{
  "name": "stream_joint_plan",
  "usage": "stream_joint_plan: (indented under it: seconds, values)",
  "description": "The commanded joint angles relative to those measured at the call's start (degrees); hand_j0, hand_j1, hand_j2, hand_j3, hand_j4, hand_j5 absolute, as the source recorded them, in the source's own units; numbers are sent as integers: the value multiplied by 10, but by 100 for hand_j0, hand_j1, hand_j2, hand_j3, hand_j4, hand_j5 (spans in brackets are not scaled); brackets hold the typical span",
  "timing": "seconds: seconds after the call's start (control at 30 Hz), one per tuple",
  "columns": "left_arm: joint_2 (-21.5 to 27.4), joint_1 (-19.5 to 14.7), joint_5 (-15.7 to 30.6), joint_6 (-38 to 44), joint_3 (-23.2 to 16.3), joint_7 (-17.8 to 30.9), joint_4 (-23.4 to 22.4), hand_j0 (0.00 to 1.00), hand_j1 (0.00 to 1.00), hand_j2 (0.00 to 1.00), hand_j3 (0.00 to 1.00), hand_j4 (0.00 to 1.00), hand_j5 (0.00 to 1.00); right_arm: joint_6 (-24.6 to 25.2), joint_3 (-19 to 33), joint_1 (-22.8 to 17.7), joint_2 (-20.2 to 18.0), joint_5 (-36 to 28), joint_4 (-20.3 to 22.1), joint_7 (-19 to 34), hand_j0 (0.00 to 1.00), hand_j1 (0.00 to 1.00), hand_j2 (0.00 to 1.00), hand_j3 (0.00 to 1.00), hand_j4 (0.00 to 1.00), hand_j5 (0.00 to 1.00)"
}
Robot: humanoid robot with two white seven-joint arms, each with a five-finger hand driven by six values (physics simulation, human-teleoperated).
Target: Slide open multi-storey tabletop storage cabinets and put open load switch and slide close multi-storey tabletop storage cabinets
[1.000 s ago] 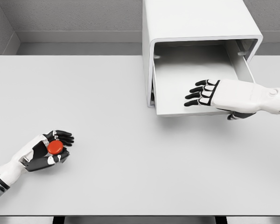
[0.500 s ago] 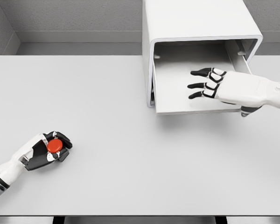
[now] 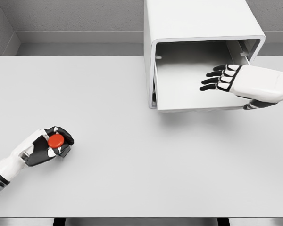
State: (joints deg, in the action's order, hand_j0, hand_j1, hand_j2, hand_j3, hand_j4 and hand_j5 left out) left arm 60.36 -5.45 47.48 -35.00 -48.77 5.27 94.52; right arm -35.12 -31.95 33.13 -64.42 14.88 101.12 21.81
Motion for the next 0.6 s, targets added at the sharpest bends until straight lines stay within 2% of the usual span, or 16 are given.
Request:
stream_joint_plan:
  seconds: [0.0,0.17,0.4,0.43,0.5,0.57]
  values:
    - [1,0,-6,0,1,0,4,48,48,48,48,48,48,1,2,0,-8,-12,0,-1,99,99,99,99,99,99]
    - [-1,-13,-20,0,0,0,15,49,49,49,49,49,49,1,22,0,-26,-47,0,-1,99,99,99,99,99,99]
    - [-5,-33,-45,0,-1,0,29,49,49,49,49,49,49,1,34,0,-72,-107,-5,1,99,99,99,99,99,99]
    - [-6,-39,-45,0,-1,0,29,49,49,49,49,49,49,1,34,0,-76,-113,-11,1,99,99,99,99,99,99]
    - [-10,-47,-46,0,-2,0,29,50,50,50,50,50,50,1,43,0,-76,-114,-50,1,98,98,98,98,98,98]
    - [-10,-50,-54,0,-2,0,29,50,50,50,50,50,50,1,46,0,-76,-114,-73,2,93,93,93,93,93,93]
